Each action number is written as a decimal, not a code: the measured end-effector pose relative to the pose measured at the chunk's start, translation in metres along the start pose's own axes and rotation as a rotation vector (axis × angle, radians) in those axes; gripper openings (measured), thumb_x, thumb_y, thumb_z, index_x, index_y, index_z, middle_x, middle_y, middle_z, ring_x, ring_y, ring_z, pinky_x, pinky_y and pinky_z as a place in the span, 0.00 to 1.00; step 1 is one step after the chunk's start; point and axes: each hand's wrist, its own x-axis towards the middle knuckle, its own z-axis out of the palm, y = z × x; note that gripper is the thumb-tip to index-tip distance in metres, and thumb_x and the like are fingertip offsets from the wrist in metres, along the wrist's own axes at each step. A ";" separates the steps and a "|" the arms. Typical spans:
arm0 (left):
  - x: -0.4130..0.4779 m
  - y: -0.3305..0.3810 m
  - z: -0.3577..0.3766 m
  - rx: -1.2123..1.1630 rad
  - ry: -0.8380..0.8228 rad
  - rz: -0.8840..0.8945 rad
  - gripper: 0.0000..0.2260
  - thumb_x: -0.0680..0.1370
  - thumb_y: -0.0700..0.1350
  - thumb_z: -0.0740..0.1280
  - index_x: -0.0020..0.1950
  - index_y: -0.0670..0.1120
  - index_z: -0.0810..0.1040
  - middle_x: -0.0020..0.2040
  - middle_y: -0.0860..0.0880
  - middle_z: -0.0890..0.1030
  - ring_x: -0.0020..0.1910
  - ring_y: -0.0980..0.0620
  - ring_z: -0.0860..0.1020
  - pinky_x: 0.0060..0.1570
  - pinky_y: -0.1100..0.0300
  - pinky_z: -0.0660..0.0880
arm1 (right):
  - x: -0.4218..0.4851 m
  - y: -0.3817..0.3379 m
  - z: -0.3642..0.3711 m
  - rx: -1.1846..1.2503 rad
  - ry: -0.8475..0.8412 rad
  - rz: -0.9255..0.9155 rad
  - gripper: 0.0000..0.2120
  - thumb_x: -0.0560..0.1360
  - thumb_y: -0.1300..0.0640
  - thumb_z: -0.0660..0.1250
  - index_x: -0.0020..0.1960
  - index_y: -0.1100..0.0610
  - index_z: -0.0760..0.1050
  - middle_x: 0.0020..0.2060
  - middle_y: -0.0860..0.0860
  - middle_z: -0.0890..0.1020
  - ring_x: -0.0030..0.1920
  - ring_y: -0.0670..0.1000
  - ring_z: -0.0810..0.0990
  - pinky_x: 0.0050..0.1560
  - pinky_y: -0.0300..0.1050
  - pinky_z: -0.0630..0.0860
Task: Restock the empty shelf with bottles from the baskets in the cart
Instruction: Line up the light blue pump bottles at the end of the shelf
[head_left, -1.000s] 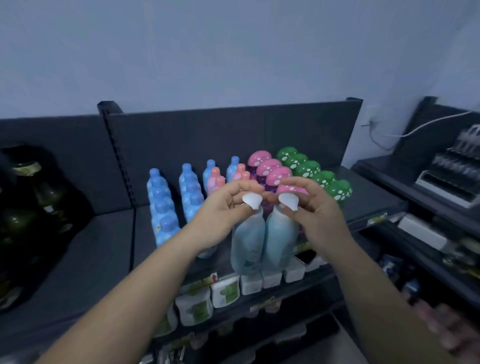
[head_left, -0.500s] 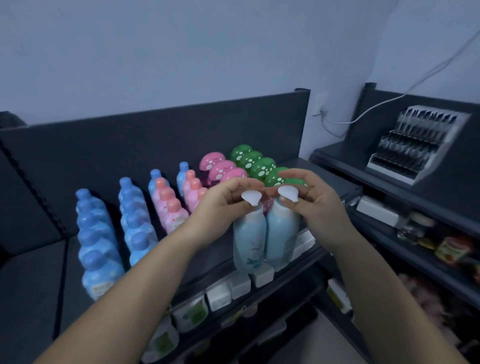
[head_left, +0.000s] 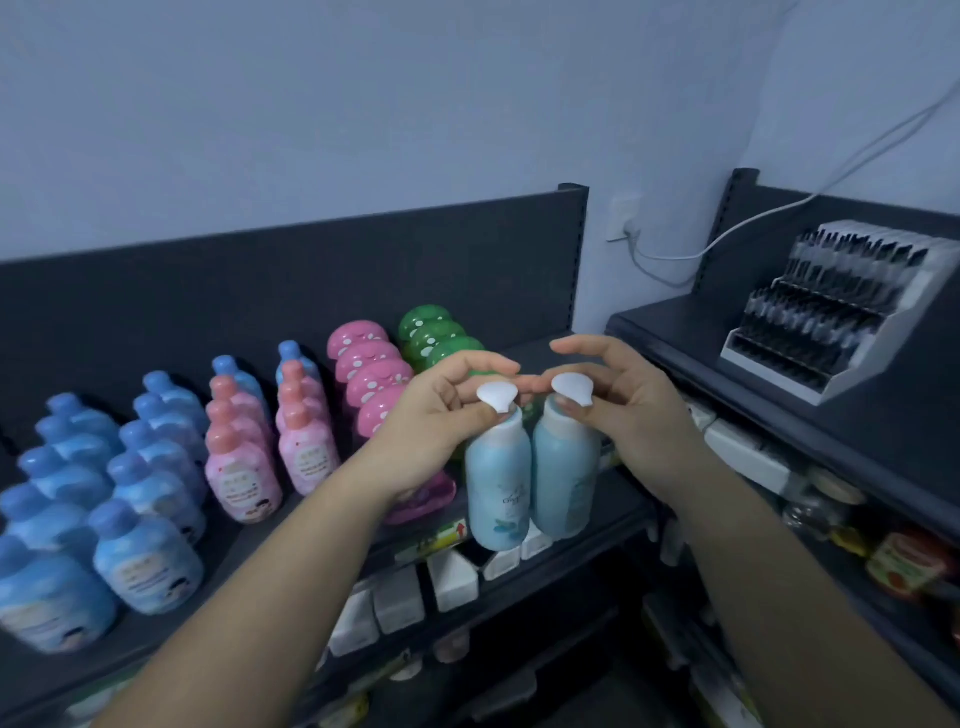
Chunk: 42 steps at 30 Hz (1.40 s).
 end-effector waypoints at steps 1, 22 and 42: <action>0.005 -0.002 0.008 -0.020 0.008 0.010 0.13 0.77 0.30 0.62 0.58 0.43 0.75 0.57 0.43 0.83 0.58 0.48 0.81 0.56 0.59 0.76 | 0.001 0.000 -0.010 -0.005 -0.014 -0.002 0.17 0.75 0.69 0.68 0.60 0.54 0.75 0.48 0.52 0.87 0.50 0.48 0.84 0.48 0.38 0.78; 0.111 -0.055 0.048 -0.068 0.059 -0.014 0.13 0.78 0.28 0.61 0.56 0.42 0.76 0.51 0.46 0.85 0.51 0.53 0.82 0.51 0.62 0.76 | 0.063 0.046 -0.112 0.024 -0.041 0.031 0.19 0.76 0.69 0.68 0.64 0.55 0.74 0.52 0.55 0.86 0.58 0.54 0.83 0.56 0.44 0.78; 0.203 -0.119 0.061 0.242 0.420 -0.085 0.16 0.74 0.26 0.64 0.49 0.45 0.80 0.44 0.52 0.85 0.42 0.57 0.80 0.45 0.59 0.75 | 0.158 0.118 -0.177 0.007 -0.068 0.068 0.15 0.73 0.71 0.70 0.56 0.56 0.78 0.47 0.51 0.87 0.50 0.47 0.84 0.49 0.39 0.78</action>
